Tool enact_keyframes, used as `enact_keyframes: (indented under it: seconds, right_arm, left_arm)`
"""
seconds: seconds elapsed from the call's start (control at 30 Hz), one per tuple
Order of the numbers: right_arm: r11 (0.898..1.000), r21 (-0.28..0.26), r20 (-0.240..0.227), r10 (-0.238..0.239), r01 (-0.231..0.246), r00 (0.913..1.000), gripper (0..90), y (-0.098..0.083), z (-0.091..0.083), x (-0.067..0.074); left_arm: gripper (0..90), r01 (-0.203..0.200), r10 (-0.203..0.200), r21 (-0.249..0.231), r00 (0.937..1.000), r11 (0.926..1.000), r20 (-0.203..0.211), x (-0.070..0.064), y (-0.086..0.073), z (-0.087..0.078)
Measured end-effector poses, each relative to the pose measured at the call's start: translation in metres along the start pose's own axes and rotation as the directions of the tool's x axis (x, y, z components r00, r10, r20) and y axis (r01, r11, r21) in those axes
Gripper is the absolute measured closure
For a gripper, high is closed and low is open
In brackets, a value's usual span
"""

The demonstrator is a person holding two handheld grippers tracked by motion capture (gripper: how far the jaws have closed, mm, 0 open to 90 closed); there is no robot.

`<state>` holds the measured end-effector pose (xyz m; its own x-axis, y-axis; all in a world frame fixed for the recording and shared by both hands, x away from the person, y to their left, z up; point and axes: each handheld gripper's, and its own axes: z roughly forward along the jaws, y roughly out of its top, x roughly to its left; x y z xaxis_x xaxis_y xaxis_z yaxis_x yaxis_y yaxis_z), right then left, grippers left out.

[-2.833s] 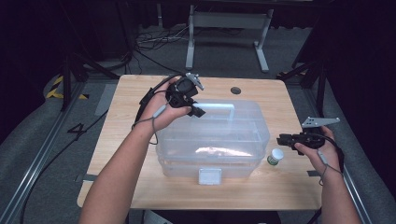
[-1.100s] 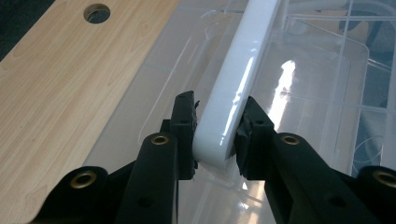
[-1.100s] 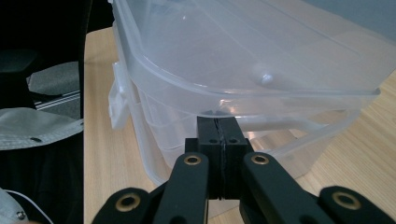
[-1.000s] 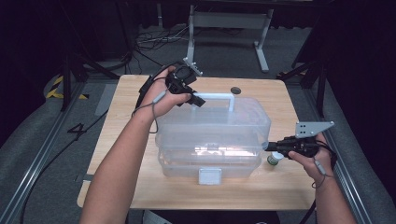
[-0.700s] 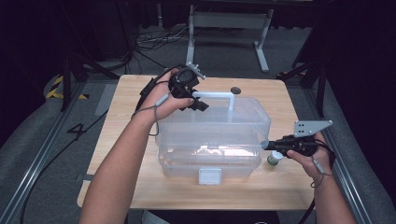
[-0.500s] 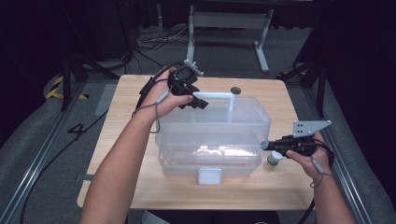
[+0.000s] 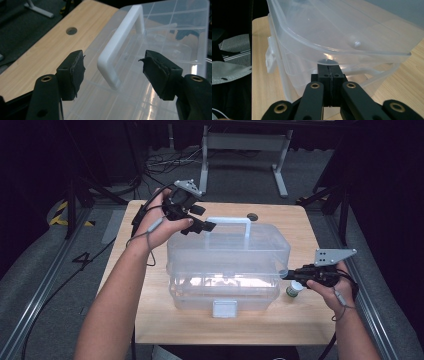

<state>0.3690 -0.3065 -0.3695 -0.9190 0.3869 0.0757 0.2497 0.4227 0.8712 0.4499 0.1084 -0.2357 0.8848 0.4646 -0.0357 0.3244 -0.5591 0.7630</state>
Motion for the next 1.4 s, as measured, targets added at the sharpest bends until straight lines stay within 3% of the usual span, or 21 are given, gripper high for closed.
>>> enact_keyframes:
  seconds: [0.17,0.33,0.53,0.63,1.03,1.27,1.4]
  right_arm:
    - [1.000,-0.022,0.005,0.009,-0.009,0.9999,90.0,0.002,-0.001,-0.002]
    - [0.999,-0.051,0.023,0.018,-0.017,0.9996,90.0,0.006,-0.002,-0.004]
    - [0.997,-0.079,0.076,0.030,-0.024,0.9967,90.0,0.011,0.002,-0.006]
    - [0.995,-0.099,0.097,0.043,-0.033,0.9944,90.0,0.013,0.003,-0.007]
    - [0.986,-0.157,0.139,0.083,-0.061,0.9867,90.0,0.019,0.003,-0.011]
    - [0.985,-0.158,0.185,0.094,-0.065,0.9783,90.0,0.030,0.003,-0.014]
    - [0.979,-0.186,0.191,0.119,-0.083,0.9744,90.0,0.034,0.003,-0.019]
  left_arm:
    - [34.8,-0.002,0.002,-0.036,0.9998,0.9994,-0.021,-0.006,-0.007,-0.016]
    - [35.1,0.019,-0.020,-0.059,0.9997,0.9981,-0.016,-0.011,-0.014,-0.029]
    - [35.3,-0.001,-0.002,-0.099,0.9995,0.9951,-0.032,-0.024,-0.020,-0.043]
    - [36.3,0.008,-0.014,-0.107,0.9980,0.9943,-0.062,-0.029,-0.023,-0.052]
    - [37.1,0.018,-0.026,-0.135,0.9980,0.9907,-0.057,-0.038,-0.038,-0.065]
    - [37.8,0.030,-0.040,-0.178,0.9976,0.9837,-0.055,-0.040,-0.050,-0.070]
    - [38.4,0.042,-0.049,-0.197,0.9982,0.9795,-0.034,-0.042,-0.060,-0.070]
